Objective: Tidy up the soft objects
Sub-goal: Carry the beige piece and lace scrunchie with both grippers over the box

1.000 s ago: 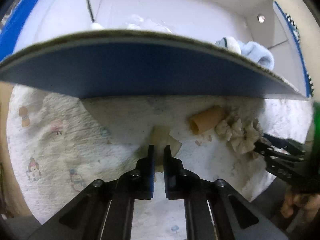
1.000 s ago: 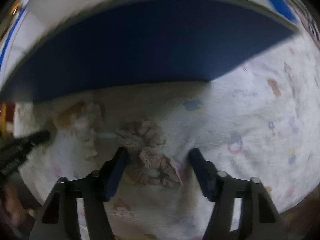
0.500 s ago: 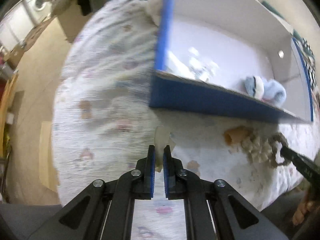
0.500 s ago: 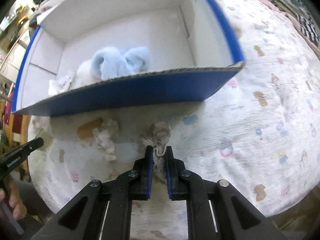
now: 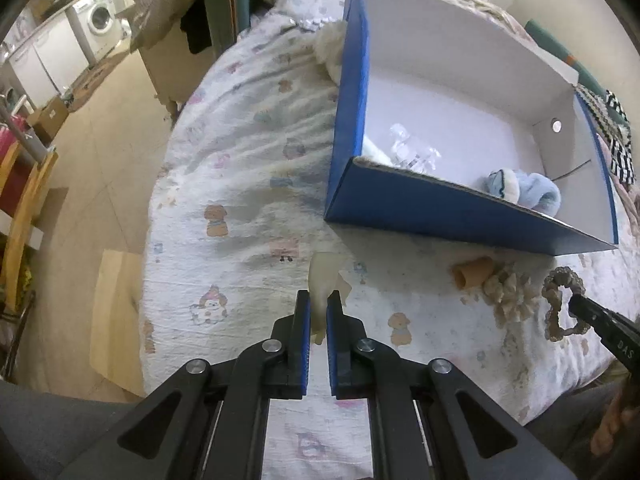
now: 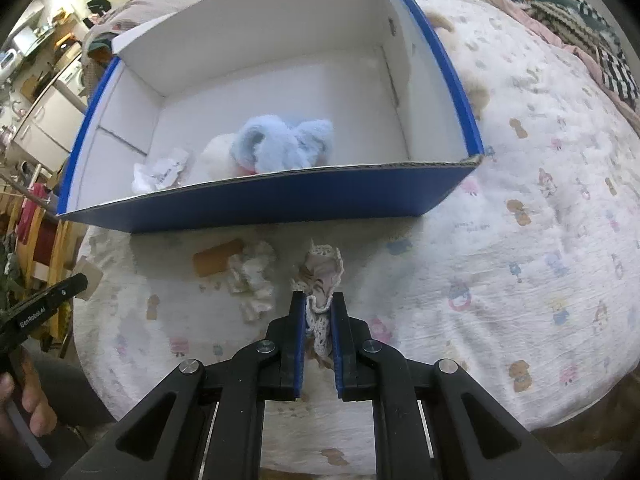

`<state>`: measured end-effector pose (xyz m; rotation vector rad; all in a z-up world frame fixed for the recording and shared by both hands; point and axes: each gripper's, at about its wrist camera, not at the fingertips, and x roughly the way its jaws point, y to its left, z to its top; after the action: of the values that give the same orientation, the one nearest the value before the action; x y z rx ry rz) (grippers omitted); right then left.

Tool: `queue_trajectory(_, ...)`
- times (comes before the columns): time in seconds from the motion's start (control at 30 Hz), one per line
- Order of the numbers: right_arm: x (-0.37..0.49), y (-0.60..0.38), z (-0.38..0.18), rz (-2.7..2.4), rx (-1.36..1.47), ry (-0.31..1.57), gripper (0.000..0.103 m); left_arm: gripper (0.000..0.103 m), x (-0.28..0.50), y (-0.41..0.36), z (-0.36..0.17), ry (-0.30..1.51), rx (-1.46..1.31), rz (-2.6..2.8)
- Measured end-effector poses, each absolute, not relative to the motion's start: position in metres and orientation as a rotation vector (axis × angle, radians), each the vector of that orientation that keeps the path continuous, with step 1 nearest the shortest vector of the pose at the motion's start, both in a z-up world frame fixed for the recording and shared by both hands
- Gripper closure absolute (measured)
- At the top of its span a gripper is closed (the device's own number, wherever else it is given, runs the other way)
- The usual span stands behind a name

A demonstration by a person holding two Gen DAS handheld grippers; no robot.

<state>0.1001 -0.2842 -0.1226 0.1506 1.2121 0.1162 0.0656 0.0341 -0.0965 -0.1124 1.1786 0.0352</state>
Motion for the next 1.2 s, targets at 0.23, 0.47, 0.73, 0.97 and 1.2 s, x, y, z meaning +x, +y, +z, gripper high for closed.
queue_trajectory(0.23,0.089,-0.273,-0.097,0.142,0.118,1.119,0.09,0.096,0.053,0.035,-0.074,1.077,-0.093,0.071)
queue_trajectory(0.47,0.067,-0.264,-0.075,0.203,0.143,1.011,0.09,0.096,0.038,0.038,-0.059,0.99,-0.093,0.106)
queue_trajectory(0.73,0.056,-0.258,-0.054,0.252,0.174,0.913,0.09,0.096,0.032,0.032,-0.044,0.918,-0.066,0.137)
queue_trajectory(0.97,0.048,-0.259,-0.026,0.303,0.227,0.768,0.09,0.096,0.031,0.028,-0.015,0.828,-0.099,0.126)
queue_trajectory(1.2,0.049,-0.267,0.0,0.319,0.241,0.646,0.09,0.096,0.043,0.018,0.019,0.749,-0.09,0.091)
